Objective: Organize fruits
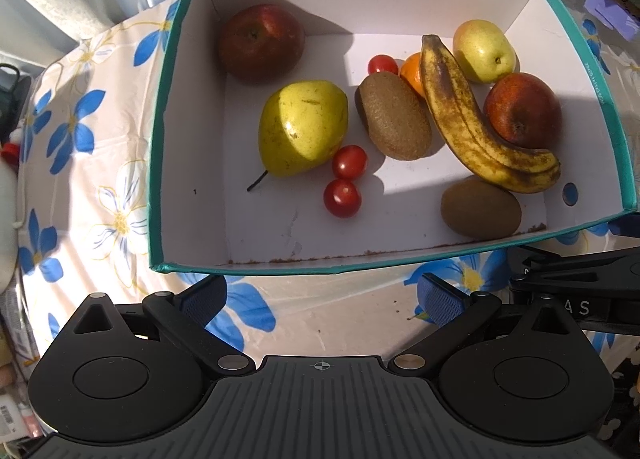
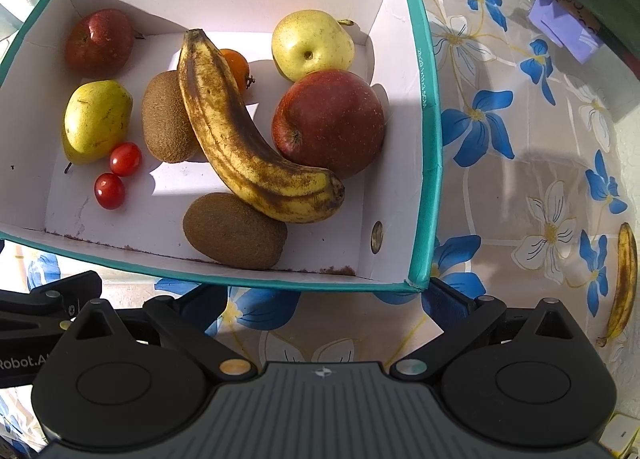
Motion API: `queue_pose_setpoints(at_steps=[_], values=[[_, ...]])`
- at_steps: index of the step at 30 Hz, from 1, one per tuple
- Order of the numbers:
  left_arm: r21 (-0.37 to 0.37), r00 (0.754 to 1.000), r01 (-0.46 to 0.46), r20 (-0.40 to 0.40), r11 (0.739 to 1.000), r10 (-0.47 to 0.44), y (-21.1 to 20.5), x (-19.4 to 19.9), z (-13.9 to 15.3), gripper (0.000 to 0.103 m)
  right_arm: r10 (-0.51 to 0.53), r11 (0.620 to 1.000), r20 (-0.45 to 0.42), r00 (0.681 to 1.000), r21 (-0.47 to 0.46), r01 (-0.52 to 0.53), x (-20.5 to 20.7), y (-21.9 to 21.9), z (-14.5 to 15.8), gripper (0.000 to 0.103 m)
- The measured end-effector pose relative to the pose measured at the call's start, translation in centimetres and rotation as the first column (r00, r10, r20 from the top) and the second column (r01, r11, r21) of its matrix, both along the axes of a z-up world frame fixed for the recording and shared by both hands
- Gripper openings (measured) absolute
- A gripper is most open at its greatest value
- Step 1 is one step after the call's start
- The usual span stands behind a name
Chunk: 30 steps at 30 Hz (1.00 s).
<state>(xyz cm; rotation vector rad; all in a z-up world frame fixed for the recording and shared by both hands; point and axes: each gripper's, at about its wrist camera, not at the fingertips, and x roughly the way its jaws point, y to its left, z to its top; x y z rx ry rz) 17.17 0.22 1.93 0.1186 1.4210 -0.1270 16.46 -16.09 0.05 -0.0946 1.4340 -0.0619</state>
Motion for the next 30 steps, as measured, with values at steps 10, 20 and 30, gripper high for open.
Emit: queue_pose_setpoints(at_steps=[10, 20, 30], values=[[-0.029, 1.0, -0.003, 0.019, 1.0, 0.004, 0.16, -0.2, 0.16, 0.103, 0.0, 1.0, 0.015, 1.0, -0.003, 0.0, -0.18, -0.02, 0.4, 0.103], [-0.034, 0.999, -0.005, 0.044, 0.999, 0.007, 0.18, -0.51, 0.26, 0.103, 0.003, 1.0, 0.022, 1.0, -0.008, -0.003, -0.29, -0.04, 0.49, 0.103], [-0.034, 0.997, 0.0, 0.079, 0.999, 0.003, 0.3, -1.0, 0.41, 0.103, 0.009, 1.0, 0.039, 0.999, -0.006, -0.009, -0.65, -0.02, 0.57, 0.103]])
